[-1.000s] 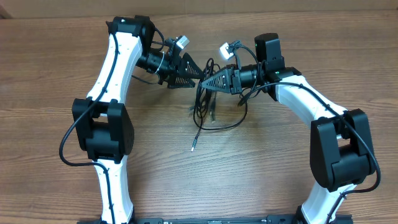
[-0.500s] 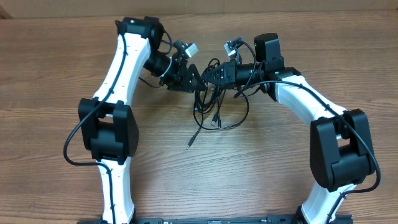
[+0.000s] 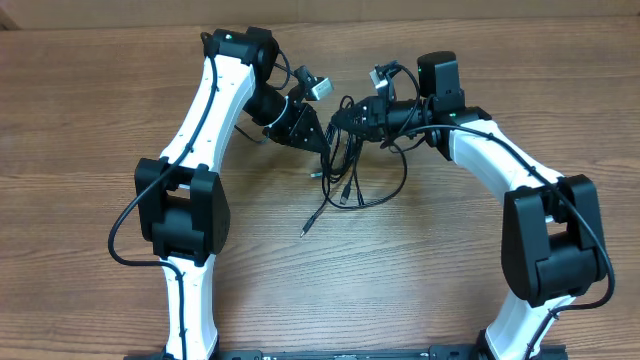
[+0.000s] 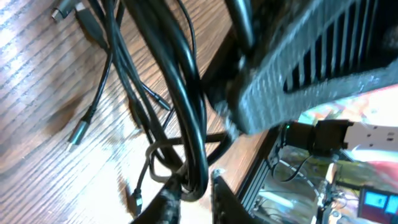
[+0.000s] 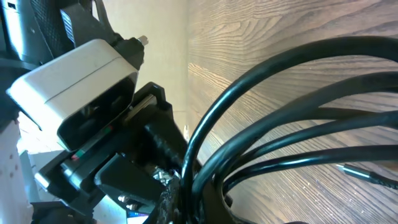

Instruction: Untangle cables

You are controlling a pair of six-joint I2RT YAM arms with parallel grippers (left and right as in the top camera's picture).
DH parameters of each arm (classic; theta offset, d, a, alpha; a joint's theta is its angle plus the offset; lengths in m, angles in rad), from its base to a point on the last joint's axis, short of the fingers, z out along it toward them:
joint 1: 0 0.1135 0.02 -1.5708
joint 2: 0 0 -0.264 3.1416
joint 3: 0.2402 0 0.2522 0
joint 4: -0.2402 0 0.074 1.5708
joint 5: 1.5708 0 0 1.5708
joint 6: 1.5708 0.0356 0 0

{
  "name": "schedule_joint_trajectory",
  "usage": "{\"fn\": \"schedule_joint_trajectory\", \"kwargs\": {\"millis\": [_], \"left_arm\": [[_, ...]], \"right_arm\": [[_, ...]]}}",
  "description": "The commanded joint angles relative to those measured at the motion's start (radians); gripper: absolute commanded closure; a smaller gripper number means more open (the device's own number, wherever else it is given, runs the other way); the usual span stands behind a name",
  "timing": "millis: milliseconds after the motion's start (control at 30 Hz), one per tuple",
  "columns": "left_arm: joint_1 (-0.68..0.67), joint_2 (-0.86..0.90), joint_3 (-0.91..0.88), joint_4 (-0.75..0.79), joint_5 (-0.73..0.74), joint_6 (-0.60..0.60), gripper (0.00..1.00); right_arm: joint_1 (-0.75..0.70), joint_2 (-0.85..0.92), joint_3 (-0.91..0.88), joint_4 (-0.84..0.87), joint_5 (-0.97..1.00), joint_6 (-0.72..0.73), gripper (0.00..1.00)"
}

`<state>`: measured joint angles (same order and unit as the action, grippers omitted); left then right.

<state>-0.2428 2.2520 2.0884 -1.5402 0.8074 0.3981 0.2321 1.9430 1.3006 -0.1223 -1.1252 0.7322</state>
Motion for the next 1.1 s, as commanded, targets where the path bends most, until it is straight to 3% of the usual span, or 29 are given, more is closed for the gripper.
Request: {"fn": "schedule_joint_trajectory", "kwargs": {"millis": [0, 167, 367, 467, 600, 900, 1067], "left_arm": [[-0.01, 0.002, 0.008, 0.01, -0.003, 0.016, 0.79], [-0.025, 0.002, 0.008, 0.035, -0.003, 0.013, 0.88], [-0.04, 0.002, 0.004, 0.055, -0.003, 0.013, 0.83], [-0.047, 0.002, -0.008, 0.06, -0.01, 0.014, 0.96], [-0.046, 0.002, -0.026, 0.056, -0.065, 0.014, 0.96], [-0.026, 0.002, -0.039, 0.045, -0.074, 0.056, 0.96], [-0.026, 0.002, -0.039, 0.044, -0.037, 0.1, 0.96]], "right_arm": [[-0.005, -0.007, 0.01, 0.008, -0.029, 0.009, 0.96], [-0.005, -0.007, 0.01, 0.008, -0.04, 0.008, 0.96], [-0.005, -0.007, 0.01, 0.008, -0.044, 0.008, 0.96], [-0.006, -0.007, 0.01, 0.008, -0.044, 0.008, 0.96], [-0.014, -0.007, 0.009, -0.006, -0.043, -0.037, 0.95], [-0.085, -0.007, 0.008, -0.256, -0.014, -0.273, 0.96], [-0.139, -0.007, 0.008, -0.438, 0.145, -0.346, 0.96]]}}
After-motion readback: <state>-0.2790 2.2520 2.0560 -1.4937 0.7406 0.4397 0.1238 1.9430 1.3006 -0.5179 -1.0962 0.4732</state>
